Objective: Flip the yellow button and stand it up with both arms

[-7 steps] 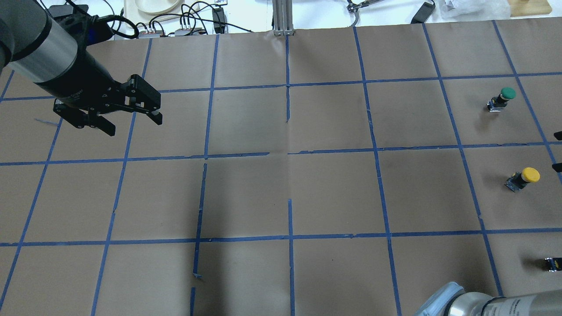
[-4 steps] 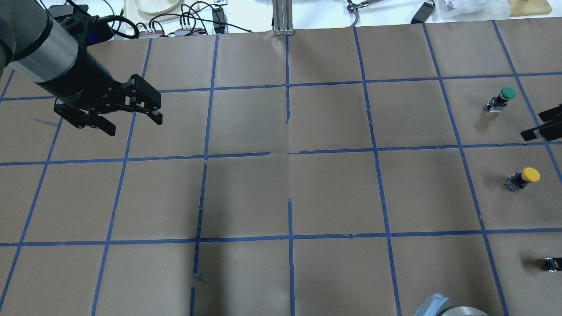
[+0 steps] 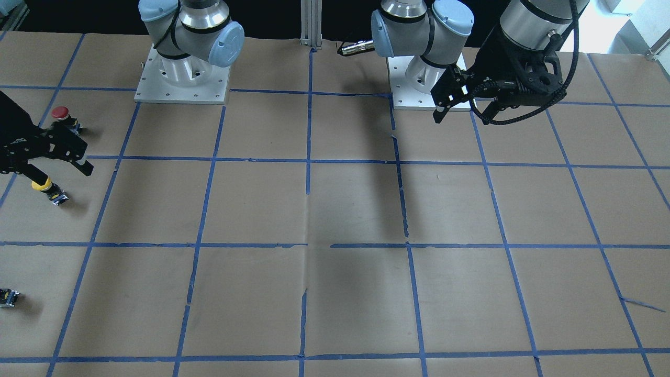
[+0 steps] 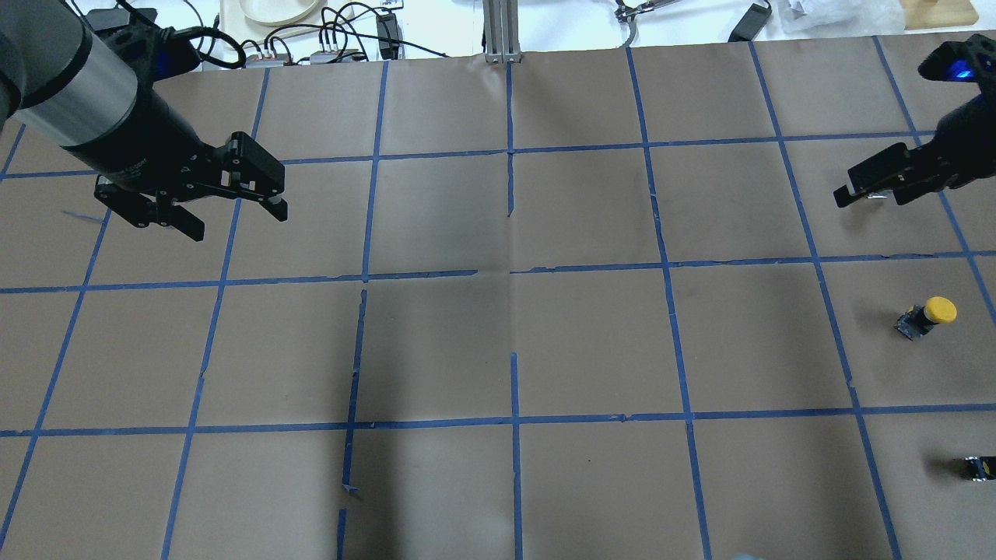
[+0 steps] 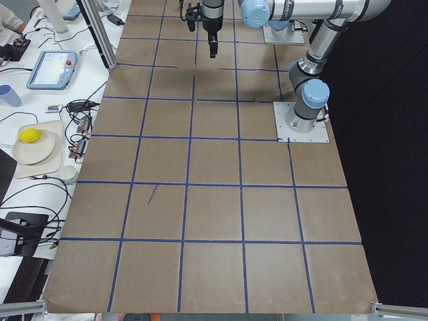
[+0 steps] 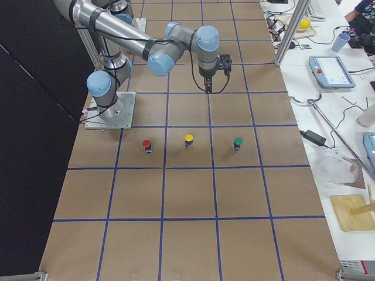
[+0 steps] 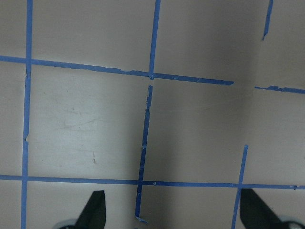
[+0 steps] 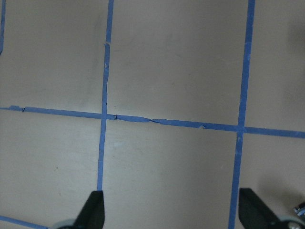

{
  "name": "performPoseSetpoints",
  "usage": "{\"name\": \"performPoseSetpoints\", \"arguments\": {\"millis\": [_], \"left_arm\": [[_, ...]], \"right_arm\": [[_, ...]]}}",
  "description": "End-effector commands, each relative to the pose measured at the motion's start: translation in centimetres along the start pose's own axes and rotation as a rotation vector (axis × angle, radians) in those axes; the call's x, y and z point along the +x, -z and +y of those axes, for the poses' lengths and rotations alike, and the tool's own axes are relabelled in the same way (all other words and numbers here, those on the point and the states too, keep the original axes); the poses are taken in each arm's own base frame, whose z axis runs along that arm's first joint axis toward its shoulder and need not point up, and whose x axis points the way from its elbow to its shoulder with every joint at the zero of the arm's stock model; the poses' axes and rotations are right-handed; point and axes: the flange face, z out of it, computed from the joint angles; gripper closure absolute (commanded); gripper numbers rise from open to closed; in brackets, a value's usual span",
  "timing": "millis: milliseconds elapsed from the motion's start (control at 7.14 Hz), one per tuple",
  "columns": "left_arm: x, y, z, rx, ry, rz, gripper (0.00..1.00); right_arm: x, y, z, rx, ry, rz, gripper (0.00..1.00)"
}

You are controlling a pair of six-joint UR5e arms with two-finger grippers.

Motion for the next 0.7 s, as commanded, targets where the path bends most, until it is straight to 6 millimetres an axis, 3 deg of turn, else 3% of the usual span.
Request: {"name": "performPoseSetpoints", "arguments": {"millis": [0,140,560], "left_arm": [[-0.1,0.1,0.0,0.002,0.001,-0.001,0.00],[0.0,0.1,0.0,0.004,0.001,0.001,0.00],[-0.1,0.1,0.0,0.004,0.001,-0.001,0.00]], "right_arm": [[-8.4,-0.4,0.0,-0.017,-0.161,0.120,0.00],[-11.3,-0.9,0.3,-0.017,-0.227,0.122,0.00],[-20.8,1.1,2.2,-0.081,-0.055,0.241,0.00]]}}
